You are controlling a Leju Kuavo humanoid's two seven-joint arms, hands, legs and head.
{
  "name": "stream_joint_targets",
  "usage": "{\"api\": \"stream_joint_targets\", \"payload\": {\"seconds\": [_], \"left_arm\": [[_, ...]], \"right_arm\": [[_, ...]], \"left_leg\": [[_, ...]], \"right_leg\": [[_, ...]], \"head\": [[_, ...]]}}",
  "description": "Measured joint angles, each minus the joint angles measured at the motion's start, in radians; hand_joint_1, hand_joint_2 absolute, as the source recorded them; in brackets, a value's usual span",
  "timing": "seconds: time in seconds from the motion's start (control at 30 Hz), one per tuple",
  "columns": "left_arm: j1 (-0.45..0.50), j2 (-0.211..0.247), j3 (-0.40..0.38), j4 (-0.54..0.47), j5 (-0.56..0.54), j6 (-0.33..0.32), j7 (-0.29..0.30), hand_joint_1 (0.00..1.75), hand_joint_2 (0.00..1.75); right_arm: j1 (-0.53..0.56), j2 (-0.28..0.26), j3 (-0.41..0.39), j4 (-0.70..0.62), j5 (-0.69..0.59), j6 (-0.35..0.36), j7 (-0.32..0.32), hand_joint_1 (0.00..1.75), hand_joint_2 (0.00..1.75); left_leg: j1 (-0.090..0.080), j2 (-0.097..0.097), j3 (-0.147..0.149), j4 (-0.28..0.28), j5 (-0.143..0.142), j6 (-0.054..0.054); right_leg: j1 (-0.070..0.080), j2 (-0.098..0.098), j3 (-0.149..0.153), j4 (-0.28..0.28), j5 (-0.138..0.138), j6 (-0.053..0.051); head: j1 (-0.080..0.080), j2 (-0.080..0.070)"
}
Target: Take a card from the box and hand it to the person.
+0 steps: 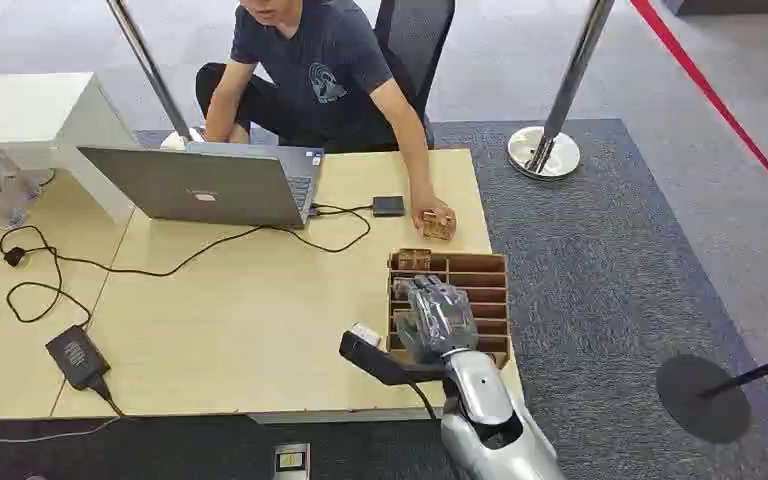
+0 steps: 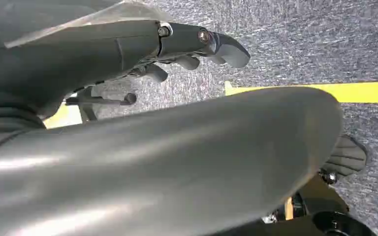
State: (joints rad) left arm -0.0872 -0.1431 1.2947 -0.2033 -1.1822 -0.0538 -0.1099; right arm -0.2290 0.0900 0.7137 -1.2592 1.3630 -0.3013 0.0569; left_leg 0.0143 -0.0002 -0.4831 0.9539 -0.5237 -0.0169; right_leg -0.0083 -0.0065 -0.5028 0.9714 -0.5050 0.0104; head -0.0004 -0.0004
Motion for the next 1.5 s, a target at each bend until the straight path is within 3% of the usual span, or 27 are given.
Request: {"api": "stream_joint_targets", "payload": {"seconds": [0.4, 0.53, 0.8, 1.03, 1.07, 1.5], "left_arm": [[0.001, 0.0, 0.0, 0.0, -0.003, 0.0, 0.0, 0.0, 0.0], [0.001, 0.0, 0.0, 0.0, -0.004, 0.0, 0.0, 0.0, 0.0], [0.001, 0.0, 0.0, 0.0, -0.004, 0.0, 0.0, 0.0, 0.0], [0.001, 0.0, 0.0, 0.0, -0.002, 0.0, 0.0, 0.0, 0.0], [0.001, 0.0, 0.0, 0.0, -0.002, 0.0, 0.0, 0.0, 0.0], [0.001, 0.0, 0.0, 0.0, -0.005, 0.0, 0.005, 0.0, 0.0]], "right_arm": [[-0.025, -0.006, 0.0, 0.059, -0.02, -0.017, 0.0, 1.01, 1.75], [-0.03, -0.009, 0.0, 0.073, -0.024, -0.02, 0.0, 0.86, 1.75], [-0.033, -0.009, 0.0, 0.091, -0.026, -0.022, 0.0, 0.84, 1.75], [-0.033, -0.008, 0.0, 0.092, -0.029, -0.023, 0.0, 0.91, 1.75], [-0.033, -0.008, 0.0, 0.092, -0.029, -0.023, 0.001, 0.99, 1.75], [-0.036, -0.008, 0.0, 0.09, -0.024, -0.015, 0.015, 0.96, 1.75]], "left_leg": [[0.0, 0.0, 0.0, 0.0, 0.0, 0.0], [0.0, 0.0, 0.0, 0.0, 0.0, 0.0], [0.0, 0.0, 0.0, 0.0, 0.0, 0.0], [0.0, 0.0, 0.0, 0.0, 0.0, 0.0], [0.0, 0.0, 0.0, 0.0, 0.0, 0.0], [0.0, 0.0, 0.0, 0.0, 0.0, 0.0]], "right_leg": [[0.0, 0.0, 0.0, 0.0, 0.0, 0.0], [0.0, 0.0, 0.0, 0.0, 0.0, 0.0], [0.0, 0.0, 0.0, 0.0, 0.0, 0.0], [0.0, 0.0, 0.0, 0.0, 0.0, 0.0], [0.0, 0.0, 0.0, 0.0, 0.0, 0.0], [0.0, 0.0, 0.0, 0.0, 0.0, 0.0]], "head": [[0.0, 0.0], [0.0, 0.0], [0.0, 0.0], [0.0, 0.0], [0.0, 0.0], [0.0, 0.0]]}}
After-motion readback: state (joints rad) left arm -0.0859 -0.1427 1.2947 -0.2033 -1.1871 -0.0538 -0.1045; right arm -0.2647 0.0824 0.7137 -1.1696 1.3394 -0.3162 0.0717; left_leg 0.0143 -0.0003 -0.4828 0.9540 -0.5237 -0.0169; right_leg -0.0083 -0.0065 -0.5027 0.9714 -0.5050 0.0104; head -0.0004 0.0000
